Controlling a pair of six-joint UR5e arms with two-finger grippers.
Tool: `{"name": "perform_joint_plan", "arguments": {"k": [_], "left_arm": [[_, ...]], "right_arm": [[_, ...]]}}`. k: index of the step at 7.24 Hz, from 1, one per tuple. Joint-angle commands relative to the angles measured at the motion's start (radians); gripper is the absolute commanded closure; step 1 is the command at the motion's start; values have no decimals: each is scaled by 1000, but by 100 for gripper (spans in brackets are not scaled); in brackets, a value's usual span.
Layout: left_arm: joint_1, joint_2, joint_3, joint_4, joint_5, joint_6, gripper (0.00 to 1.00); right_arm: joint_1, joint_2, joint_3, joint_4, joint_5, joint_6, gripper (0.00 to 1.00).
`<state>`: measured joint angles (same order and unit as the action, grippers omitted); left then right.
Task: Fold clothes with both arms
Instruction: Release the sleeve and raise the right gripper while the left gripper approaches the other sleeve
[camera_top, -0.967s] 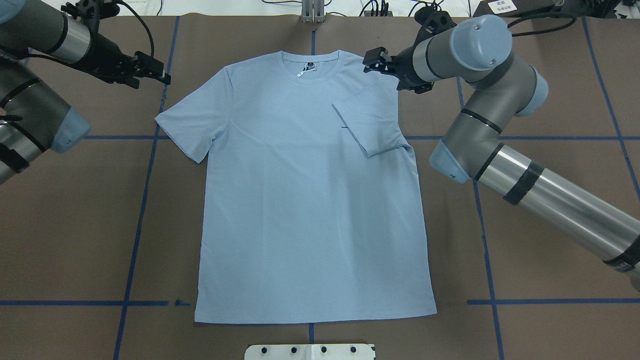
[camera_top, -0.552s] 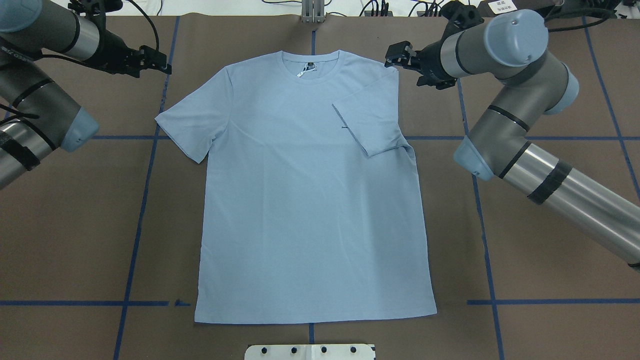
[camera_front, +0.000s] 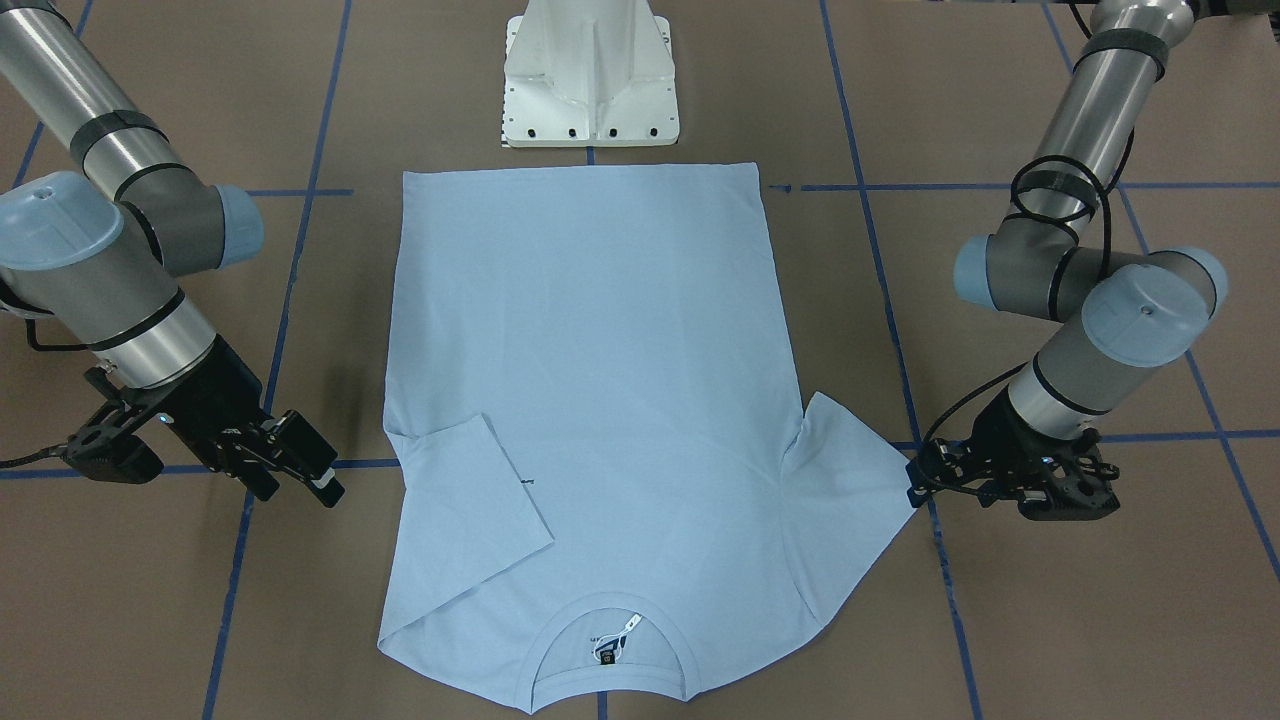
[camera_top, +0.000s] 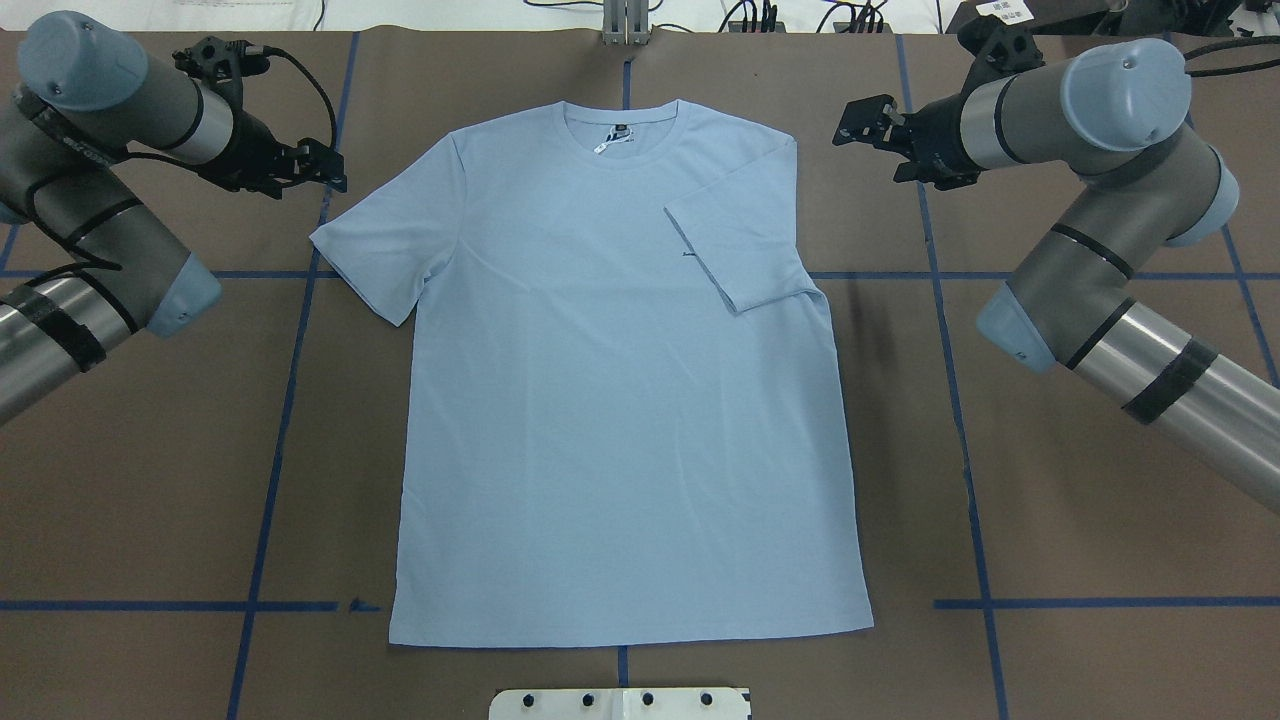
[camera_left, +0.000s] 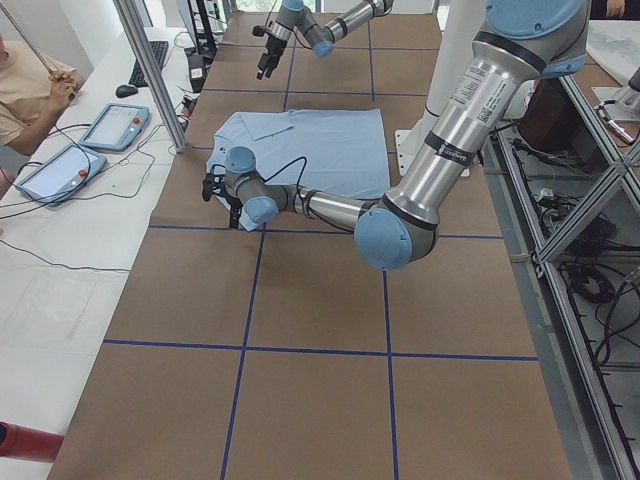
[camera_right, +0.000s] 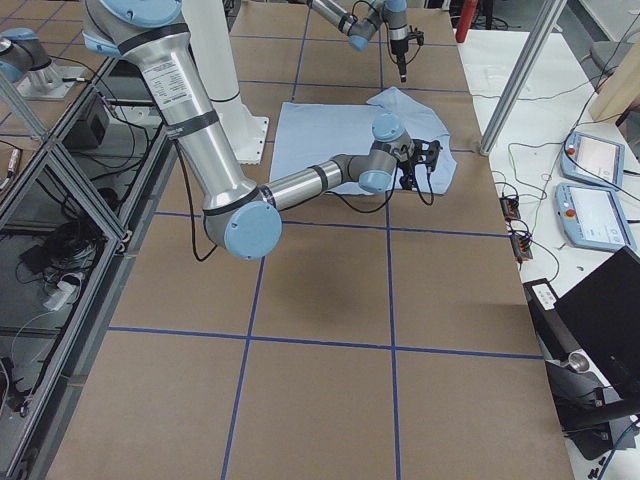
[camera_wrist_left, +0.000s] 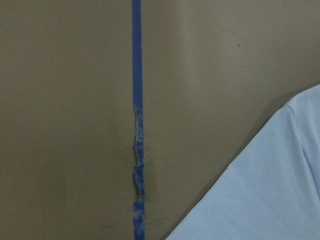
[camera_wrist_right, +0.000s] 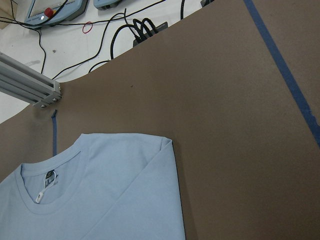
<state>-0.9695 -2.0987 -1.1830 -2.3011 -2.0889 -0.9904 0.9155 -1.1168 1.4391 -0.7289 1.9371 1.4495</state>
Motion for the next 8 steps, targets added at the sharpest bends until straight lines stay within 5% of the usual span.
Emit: {"name": "perform_joint_plan", "arguments": {"k": [1,8], "left_arm": [[27,3,5,20,13,-8,10],[55,11,9,18,15,7,19]], "right_arm": [[-3,-23,24,-1,2,-3,0],[-4,-25,17,-1,-1,-12,0]]}}
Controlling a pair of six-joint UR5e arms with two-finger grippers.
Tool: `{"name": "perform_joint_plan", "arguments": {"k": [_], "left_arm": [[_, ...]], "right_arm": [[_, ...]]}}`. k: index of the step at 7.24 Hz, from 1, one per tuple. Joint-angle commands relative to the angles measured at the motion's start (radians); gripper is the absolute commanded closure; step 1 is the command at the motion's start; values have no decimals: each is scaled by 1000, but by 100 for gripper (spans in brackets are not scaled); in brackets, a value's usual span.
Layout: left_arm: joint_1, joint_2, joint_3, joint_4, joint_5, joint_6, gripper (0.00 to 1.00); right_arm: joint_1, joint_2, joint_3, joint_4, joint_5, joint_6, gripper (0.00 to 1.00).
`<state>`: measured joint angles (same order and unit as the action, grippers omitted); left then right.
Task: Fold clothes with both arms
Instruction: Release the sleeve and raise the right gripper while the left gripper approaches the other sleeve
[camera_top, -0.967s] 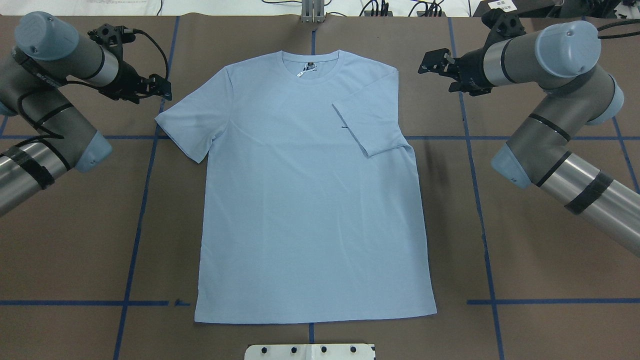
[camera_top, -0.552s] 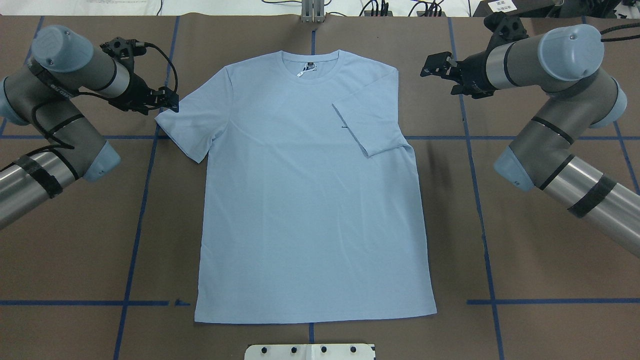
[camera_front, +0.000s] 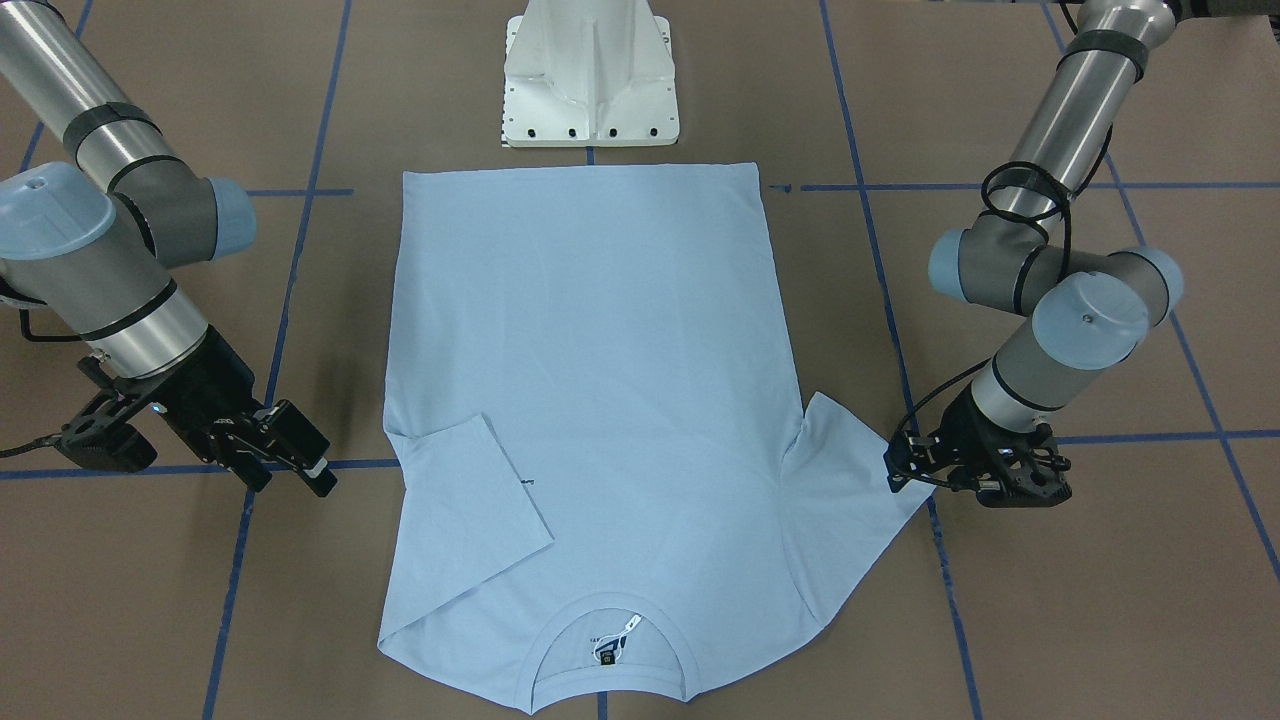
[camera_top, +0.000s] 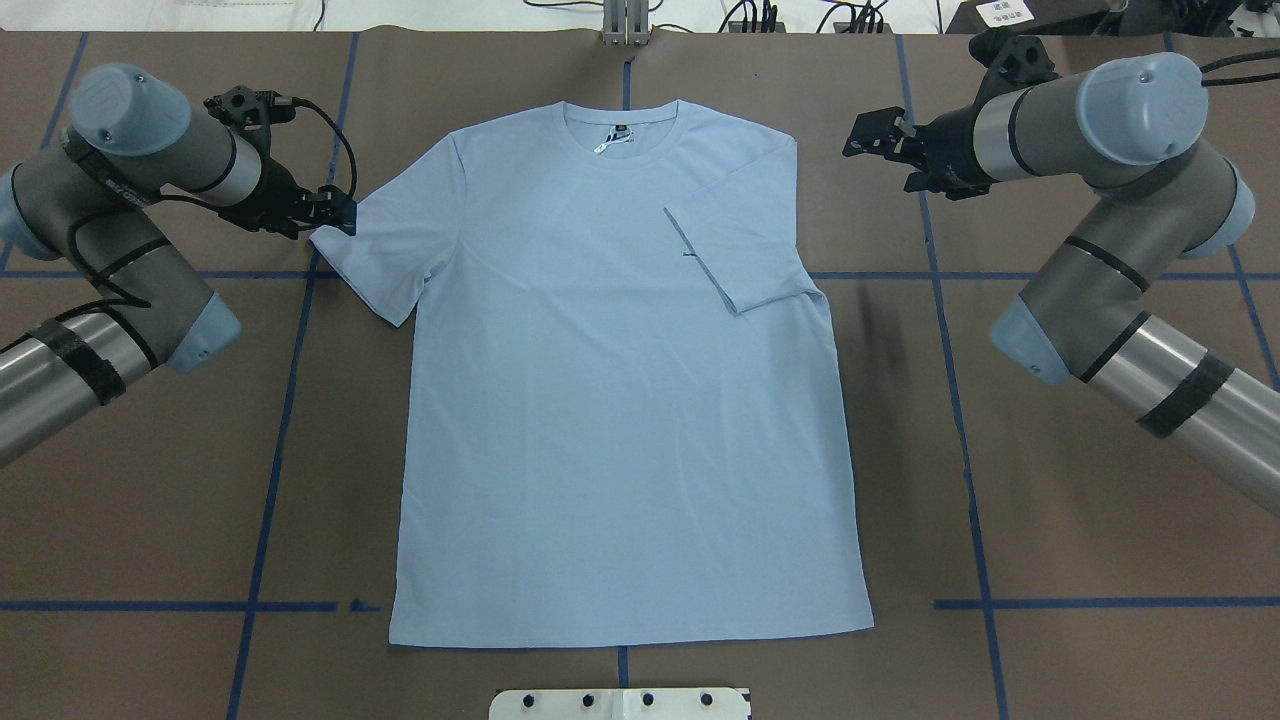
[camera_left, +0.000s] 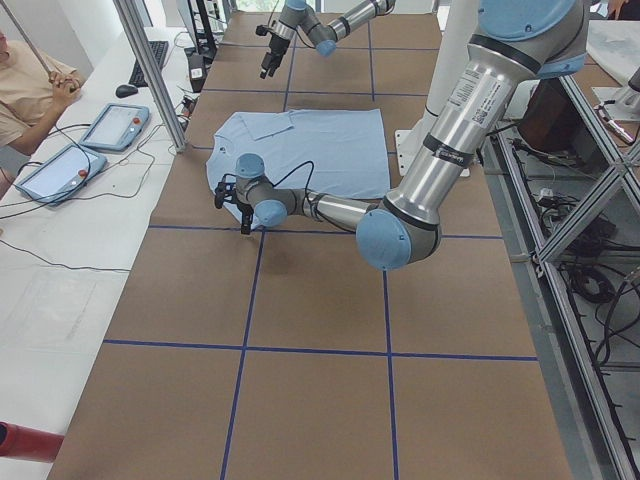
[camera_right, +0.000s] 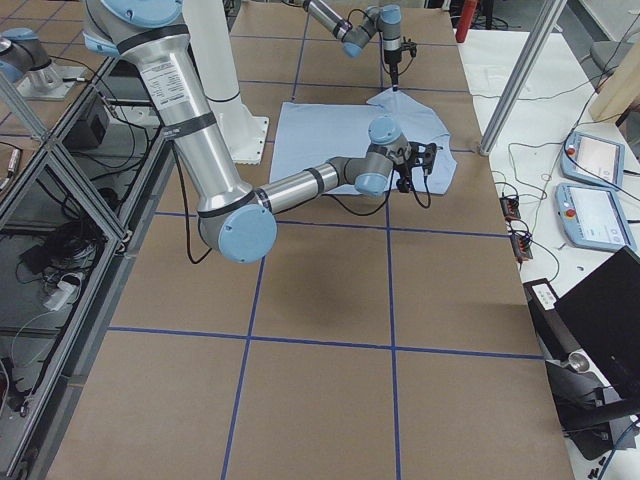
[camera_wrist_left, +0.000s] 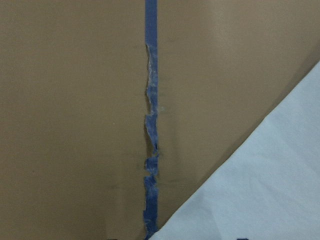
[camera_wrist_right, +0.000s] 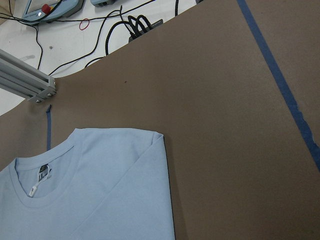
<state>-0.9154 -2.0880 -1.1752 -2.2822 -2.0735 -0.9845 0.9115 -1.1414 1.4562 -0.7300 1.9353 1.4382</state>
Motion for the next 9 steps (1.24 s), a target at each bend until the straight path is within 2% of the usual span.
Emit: {"name": "perform_joint_plan", "arguments": {"k": [1,3,5,6,7,9], "left_arm": [[1,0,2,0,0,0,23],[4,-1,2,1,0,-2,42],[12,-1,12,0,1,0,48],[12,-6,11,1,0,-5,84],[12,-12,5,1,-3,-9,100],[12,-15,-20,0,-10,-10,100]], "right_arm": [[0,0,0,0,1,-1,0],[-2,0,0,1,1,-1,0],[0,0,3,0,1,1,0],[0,-1,3,0,1,1,0],[0,-3,6,0,1,1,0],[0,-4,7,1,1,1,0]]}}
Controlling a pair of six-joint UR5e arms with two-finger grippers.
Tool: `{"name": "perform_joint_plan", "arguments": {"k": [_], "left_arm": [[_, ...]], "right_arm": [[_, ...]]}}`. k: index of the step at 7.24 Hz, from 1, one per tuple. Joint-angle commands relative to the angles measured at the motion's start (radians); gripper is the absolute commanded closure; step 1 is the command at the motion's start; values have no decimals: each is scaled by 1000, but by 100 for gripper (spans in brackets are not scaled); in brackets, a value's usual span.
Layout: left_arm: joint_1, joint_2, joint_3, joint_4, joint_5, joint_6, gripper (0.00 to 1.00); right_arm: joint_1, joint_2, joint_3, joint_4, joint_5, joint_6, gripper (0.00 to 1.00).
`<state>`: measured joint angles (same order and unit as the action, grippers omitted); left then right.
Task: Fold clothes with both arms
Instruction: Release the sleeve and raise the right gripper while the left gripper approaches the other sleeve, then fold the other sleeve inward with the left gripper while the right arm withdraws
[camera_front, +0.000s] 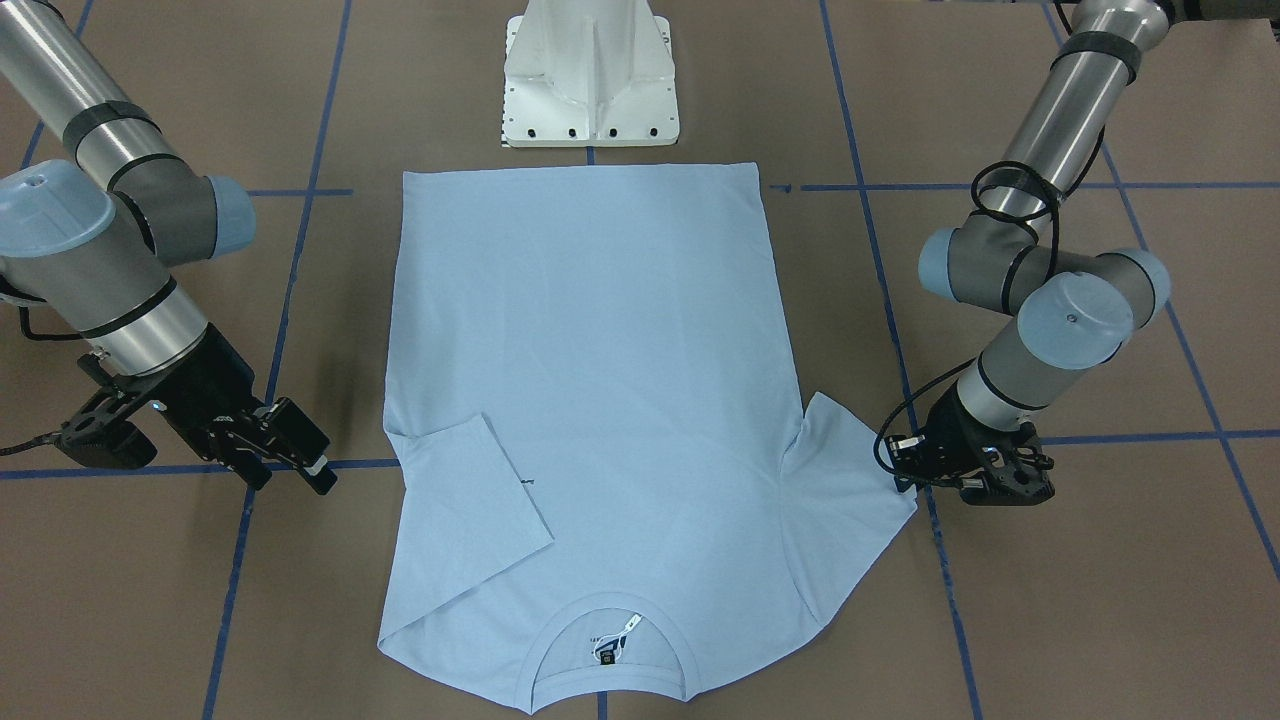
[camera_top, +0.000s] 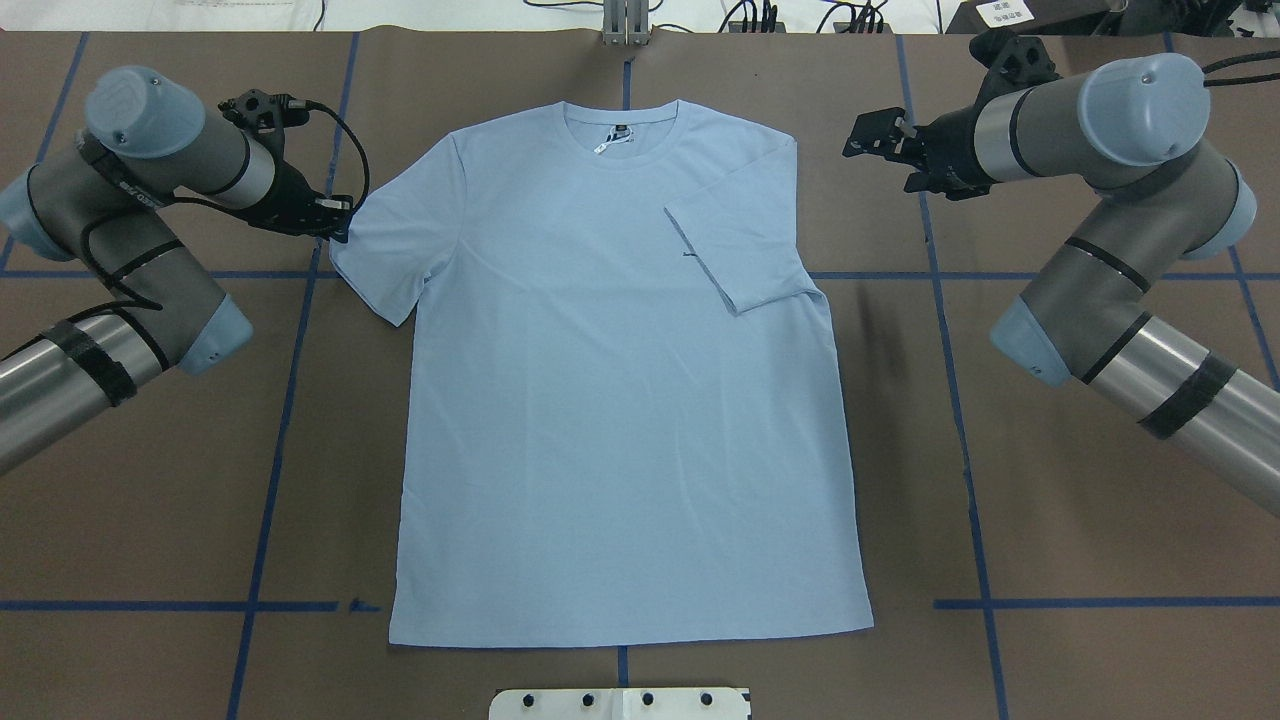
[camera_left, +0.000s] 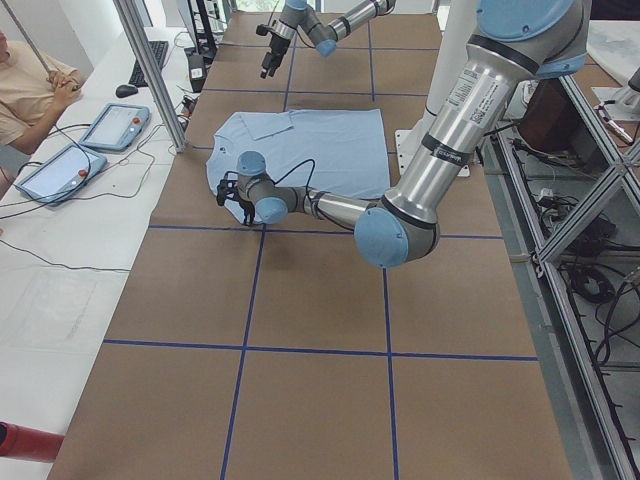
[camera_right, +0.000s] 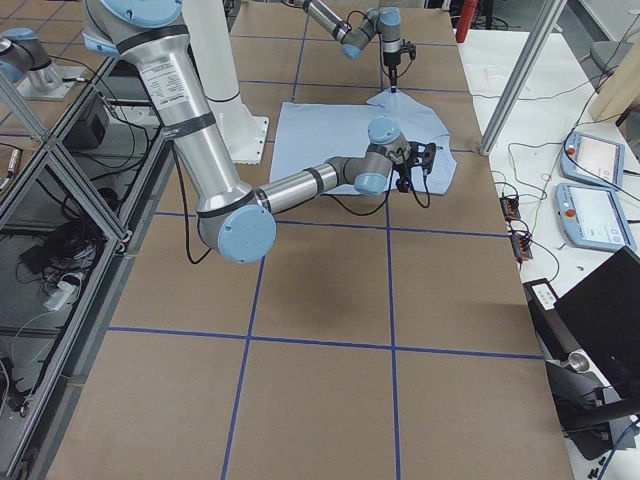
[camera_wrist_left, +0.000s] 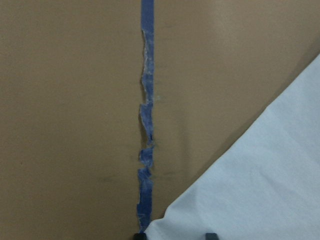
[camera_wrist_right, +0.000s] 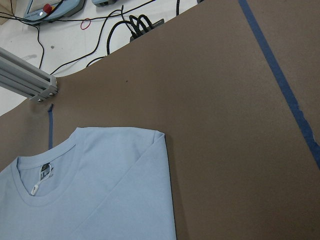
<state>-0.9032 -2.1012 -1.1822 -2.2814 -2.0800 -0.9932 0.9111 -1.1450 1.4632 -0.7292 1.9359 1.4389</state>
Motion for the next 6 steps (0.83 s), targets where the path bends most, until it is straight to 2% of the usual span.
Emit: {"name": "perform_joint_plan", "arguments": {"k": [1,3,4,6], "left_arm": [[0,-3,-32,-1,-5,-2,100],[3,-32,-91,-1,-6,-48,100],[51,-77,-99,-1,-2,-123,100],[131,-205,-56,-1,12,-281,100]], "right_arm": [[0,-2,-1,1,-2,0,0],[2,-13,3,2,5,-3,0],[26,-27,2,1,20,-33,0],[92,-80,0,1,89,-142,0]]}}
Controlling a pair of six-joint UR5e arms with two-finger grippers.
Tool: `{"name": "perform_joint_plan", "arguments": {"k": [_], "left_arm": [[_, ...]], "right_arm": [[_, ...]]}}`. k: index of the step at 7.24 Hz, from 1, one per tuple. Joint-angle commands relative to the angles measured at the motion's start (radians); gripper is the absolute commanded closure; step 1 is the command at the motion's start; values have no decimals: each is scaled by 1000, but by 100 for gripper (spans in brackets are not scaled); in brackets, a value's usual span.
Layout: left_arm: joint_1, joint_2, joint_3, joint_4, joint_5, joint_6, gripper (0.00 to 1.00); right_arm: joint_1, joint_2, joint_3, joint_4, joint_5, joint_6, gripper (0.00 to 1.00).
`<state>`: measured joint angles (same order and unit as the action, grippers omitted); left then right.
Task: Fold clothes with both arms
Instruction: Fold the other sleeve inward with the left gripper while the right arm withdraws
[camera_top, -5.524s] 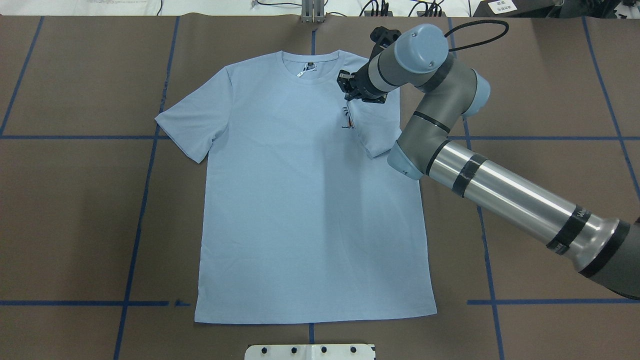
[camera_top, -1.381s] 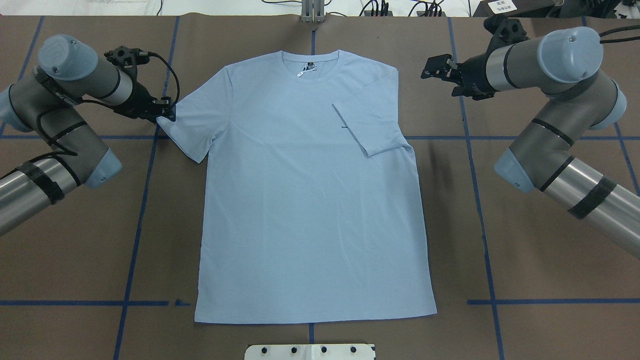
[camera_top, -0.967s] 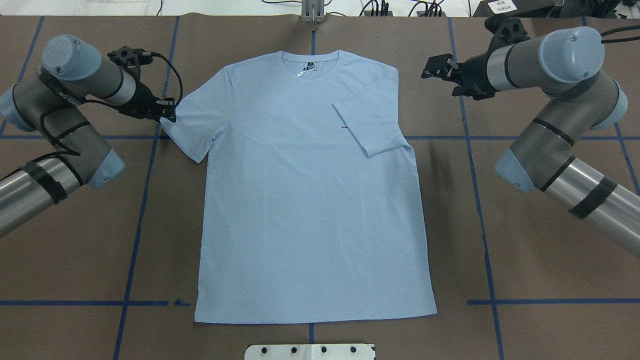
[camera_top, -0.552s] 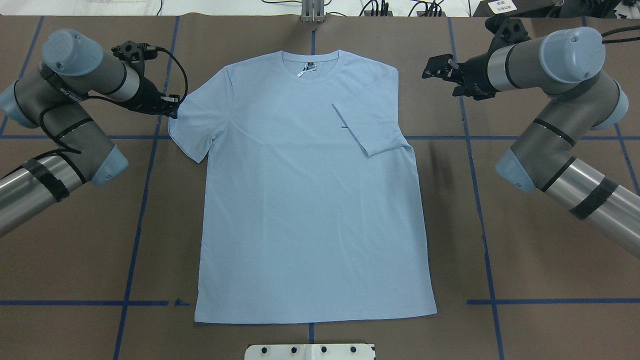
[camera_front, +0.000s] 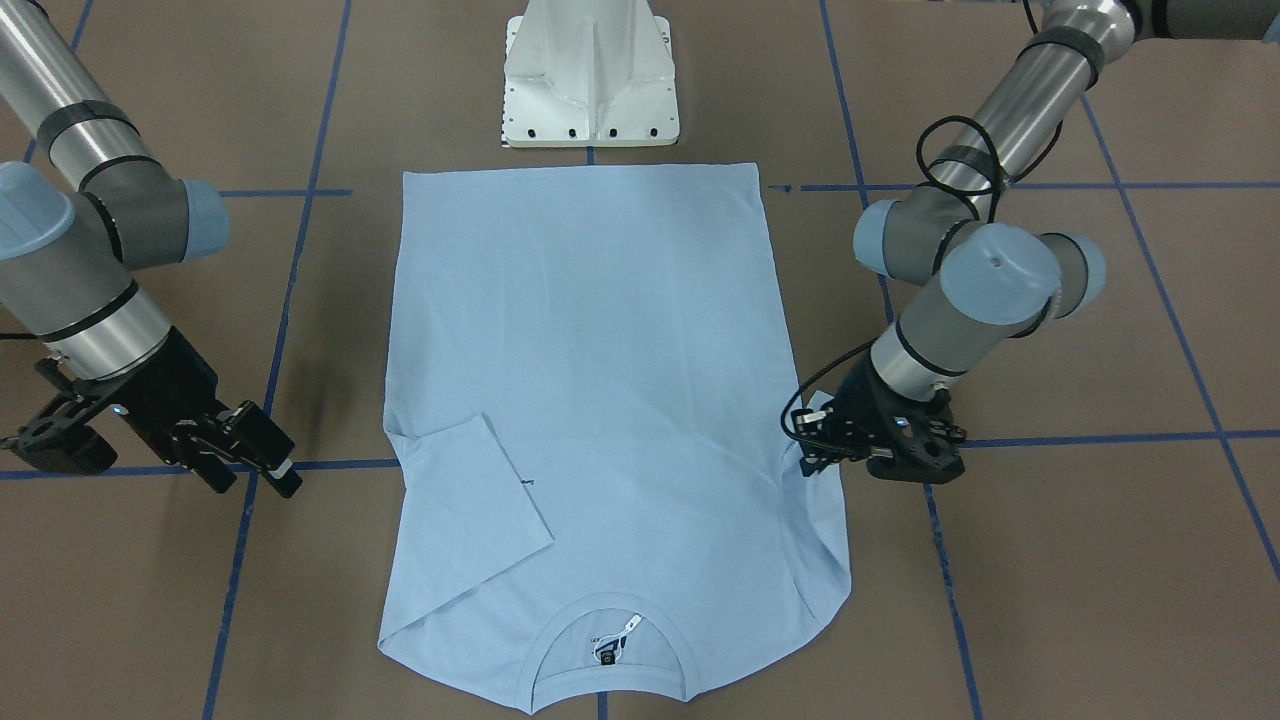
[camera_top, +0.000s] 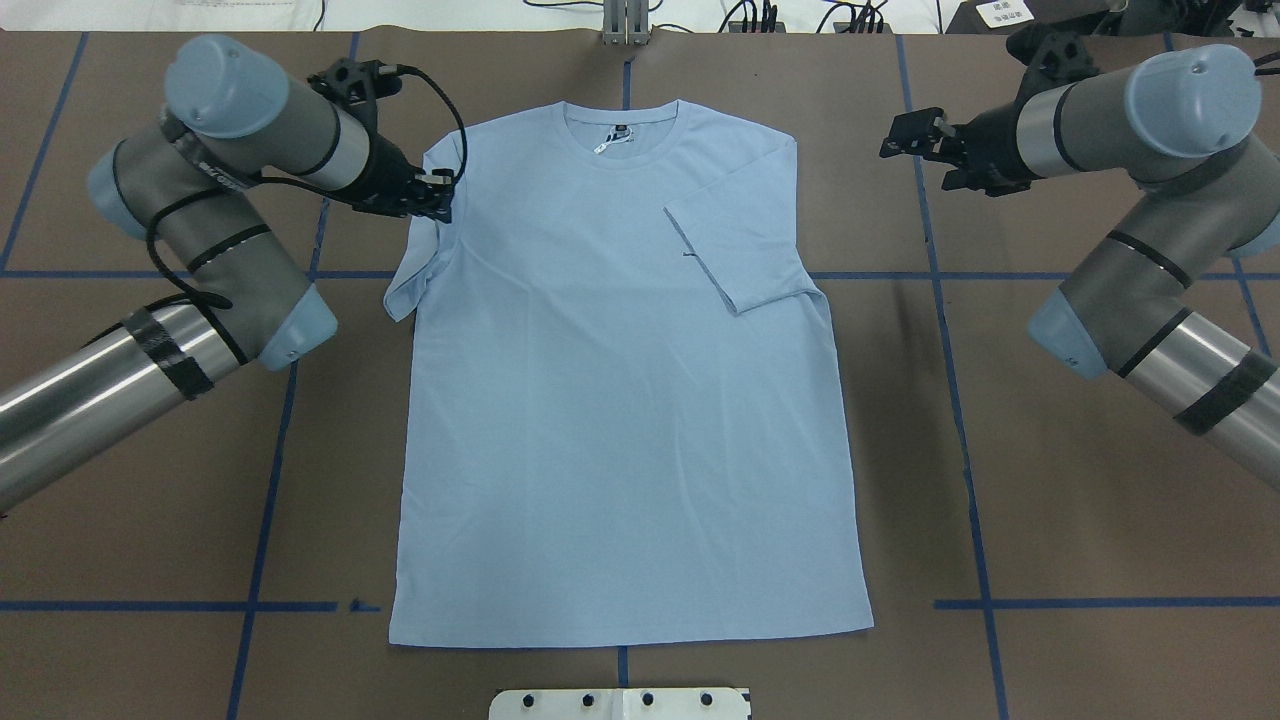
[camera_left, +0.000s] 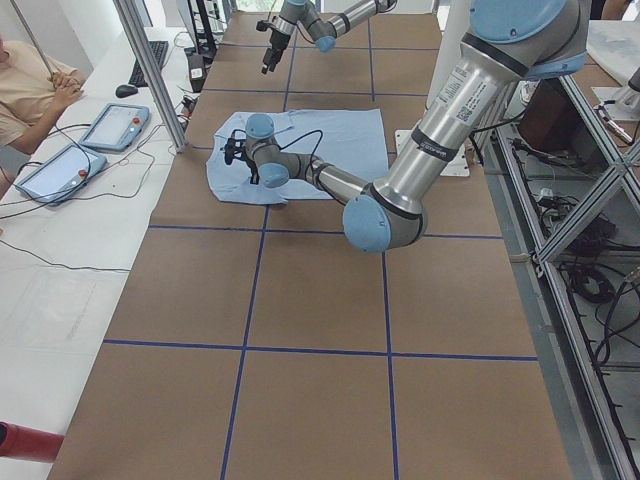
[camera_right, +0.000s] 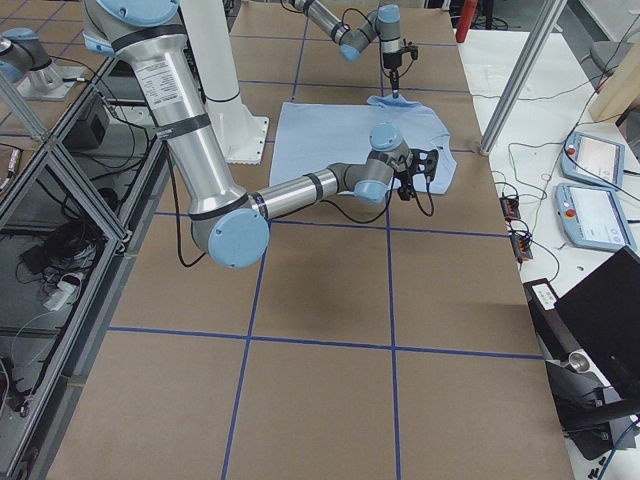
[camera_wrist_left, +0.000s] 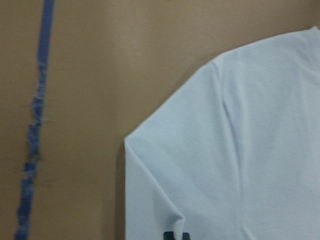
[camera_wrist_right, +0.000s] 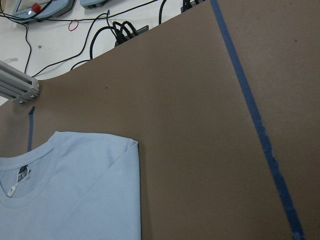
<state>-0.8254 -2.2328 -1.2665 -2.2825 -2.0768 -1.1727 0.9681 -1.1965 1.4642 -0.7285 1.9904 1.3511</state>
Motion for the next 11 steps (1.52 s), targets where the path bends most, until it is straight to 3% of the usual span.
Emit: {"name": "perform_joint_plan", "arguments": {"k": [1,2,4,5,6,7,9,10,11], "left_arm": [[75,-127,89,-5,74,-140,100],[109,-151,140,-15,139,-156,100],[109,-165,159,-17,173,-172,100],[109,-168,151,-17,173,-201,22],[112,-162,98,-11,172,-250,18],[129,-116,-13,0,170,-281,18],[156,70,-297,0,167,-311,18],[158,128,-373,0,146,-309,20],[161,159,-428,0,144,-309,20]], "right_arm": [[37,-31,-1,0,34,-55,0],[37,-31,-2,0,34,-53,0],[35,-29,-2,0,33,-46,0],[32,-23,-2,0,31,-40,0],[-17,-14,7,0,9,-33,0],[-61,3,52,-9,-30,114,0],[-191,-53,190,-66,-106,261,0],[-300,-72,300,-172,-231,339,1],[-422,-81,435,-382,-299,351,2]]}}
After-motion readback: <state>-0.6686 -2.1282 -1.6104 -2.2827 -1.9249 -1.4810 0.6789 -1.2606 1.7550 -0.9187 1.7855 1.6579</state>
